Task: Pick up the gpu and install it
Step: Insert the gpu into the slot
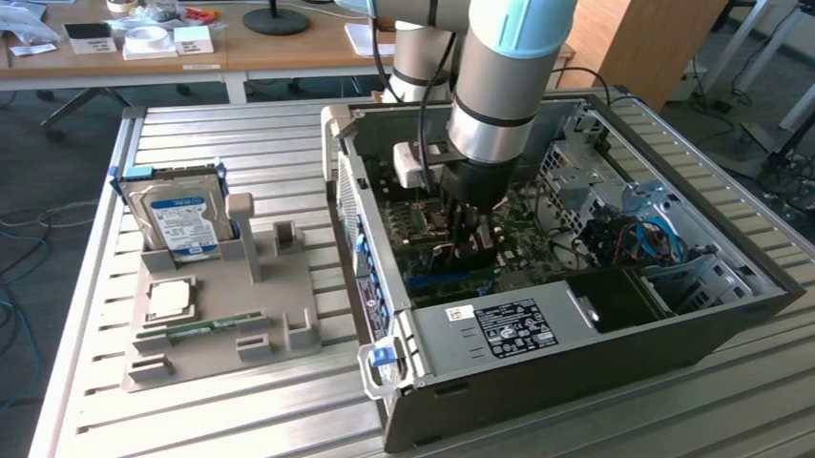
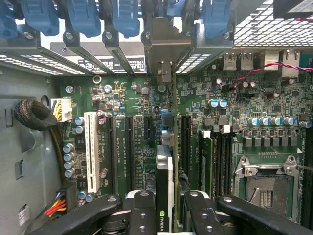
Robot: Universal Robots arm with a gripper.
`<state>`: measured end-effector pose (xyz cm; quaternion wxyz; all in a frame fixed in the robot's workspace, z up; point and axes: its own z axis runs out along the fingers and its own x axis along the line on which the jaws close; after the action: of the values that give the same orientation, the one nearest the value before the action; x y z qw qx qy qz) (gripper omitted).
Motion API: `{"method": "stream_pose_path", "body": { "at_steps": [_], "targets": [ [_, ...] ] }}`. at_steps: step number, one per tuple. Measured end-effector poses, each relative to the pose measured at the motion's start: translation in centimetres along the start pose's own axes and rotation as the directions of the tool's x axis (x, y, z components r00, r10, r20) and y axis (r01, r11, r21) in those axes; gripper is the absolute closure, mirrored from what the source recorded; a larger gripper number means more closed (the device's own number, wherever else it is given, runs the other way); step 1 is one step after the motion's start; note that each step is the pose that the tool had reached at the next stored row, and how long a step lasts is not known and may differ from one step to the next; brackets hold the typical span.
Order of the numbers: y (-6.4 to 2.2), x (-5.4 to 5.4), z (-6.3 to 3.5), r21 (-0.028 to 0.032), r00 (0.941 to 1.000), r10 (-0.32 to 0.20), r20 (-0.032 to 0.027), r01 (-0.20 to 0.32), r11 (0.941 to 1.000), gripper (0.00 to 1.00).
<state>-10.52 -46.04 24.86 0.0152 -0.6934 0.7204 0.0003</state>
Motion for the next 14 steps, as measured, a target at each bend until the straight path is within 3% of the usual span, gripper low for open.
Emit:
{"method": "stream_pose_path", "body": {
  "at_steps": [14],
  "targets": [
    [0.09,0.02,0.50,-0.0002,1.0000,0.000,-0.0002,0.000,1.0000,0.73]
  ]
}}
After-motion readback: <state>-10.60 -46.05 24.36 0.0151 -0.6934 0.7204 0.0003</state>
